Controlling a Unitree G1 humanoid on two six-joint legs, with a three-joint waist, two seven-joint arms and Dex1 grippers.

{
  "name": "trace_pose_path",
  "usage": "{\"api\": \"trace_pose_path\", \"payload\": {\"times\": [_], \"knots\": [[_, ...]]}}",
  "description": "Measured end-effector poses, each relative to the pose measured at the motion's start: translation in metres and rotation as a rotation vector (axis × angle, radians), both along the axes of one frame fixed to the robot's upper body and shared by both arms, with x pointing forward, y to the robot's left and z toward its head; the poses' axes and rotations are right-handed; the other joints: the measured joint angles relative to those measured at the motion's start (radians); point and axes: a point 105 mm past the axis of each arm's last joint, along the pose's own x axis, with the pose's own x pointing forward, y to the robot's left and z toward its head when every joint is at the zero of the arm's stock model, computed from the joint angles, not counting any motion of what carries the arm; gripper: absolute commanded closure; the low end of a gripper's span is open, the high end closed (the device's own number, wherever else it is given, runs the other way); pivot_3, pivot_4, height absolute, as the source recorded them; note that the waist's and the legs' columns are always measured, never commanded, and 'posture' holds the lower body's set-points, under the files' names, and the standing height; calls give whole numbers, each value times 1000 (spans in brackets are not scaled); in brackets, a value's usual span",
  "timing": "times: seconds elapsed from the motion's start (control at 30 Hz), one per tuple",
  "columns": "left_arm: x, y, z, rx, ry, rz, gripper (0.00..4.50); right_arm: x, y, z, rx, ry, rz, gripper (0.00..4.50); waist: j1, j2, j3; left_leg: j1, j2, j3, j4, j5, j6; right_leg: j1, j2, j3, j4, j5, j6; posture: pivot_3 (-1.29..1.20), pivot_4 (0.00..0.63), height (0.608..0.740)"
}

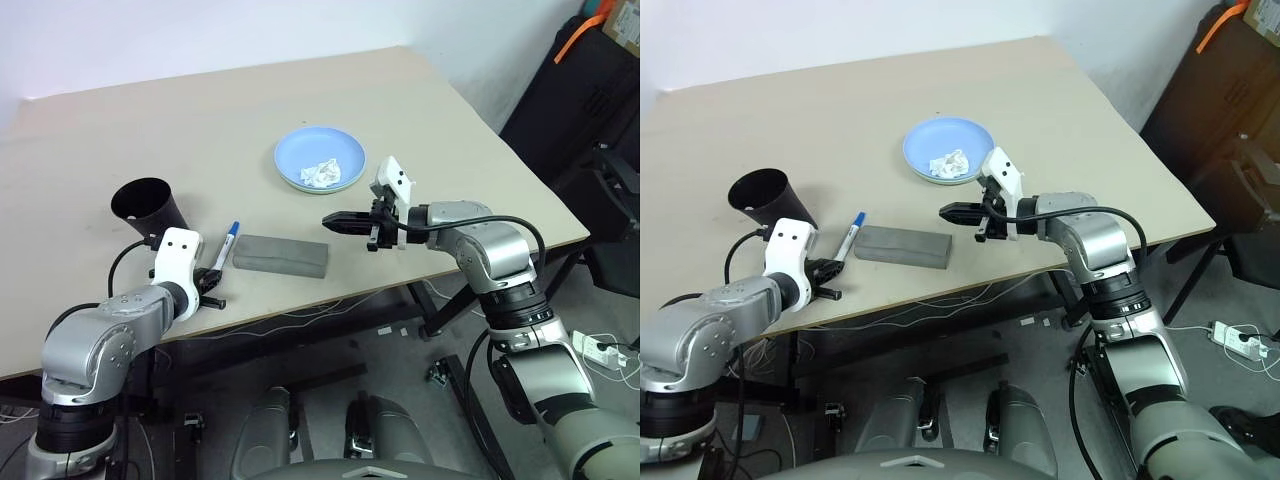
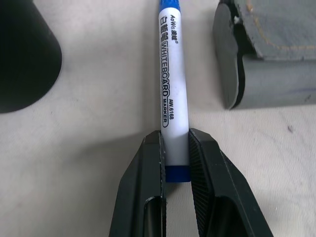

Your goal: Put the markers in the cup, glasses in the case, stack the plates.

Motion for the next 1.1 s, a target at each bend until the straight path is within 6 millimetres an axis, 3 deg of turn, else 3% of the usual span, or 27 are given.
{"api": "trace_pose_path", "payload": {"times": [0.23, 0.37, 0.63, 0.8, 1.1], "knots": [[1, 1, 1, 19, -7, -8, 4176, 0, 0, -1, -1, 1, -3, 4500, -1, -1, 2, 0, 0, 0, -1, 0, 0, -1, 0, 0, 0, 0, -1, 0, 150, 719], [0, 1, 8, 16, -66, -23, 4176, 0, -1, 0, -2, -2, -5, 4500, -2, -3, 3, -9, 1, 0, 0, 0, 0, -9, 0, 0, 0, 1, -1, 0, 150, 719], [-5, -1, 41, -23, -390, -56, 4176, 1, 0, 0, 0, -4, -6, 4500, -2, -4, 3, -15, 2, 4, 0, 1, 4, -16, 1, 2, 0, 4, -3, 0, 150, 719], [-10, -7, 80, -111, -668, -85, 4176, 0, 1, 0, 4, -1, -1, 4500, 0, -6, 5, -15, 3, 5, 2, 1, 4, -16, 1, 2, 0, 4, -1, 0, 150, 719], [-14, 17, 132, -117, -961, 27, 4176, -5, -1, 4, 36, 16, 43, 4500, -1, -7, 5, -15, 5, 6, 2, 1, 4, -16, 3, 2, 0, 4, 0, 0, 150, 719]]}}
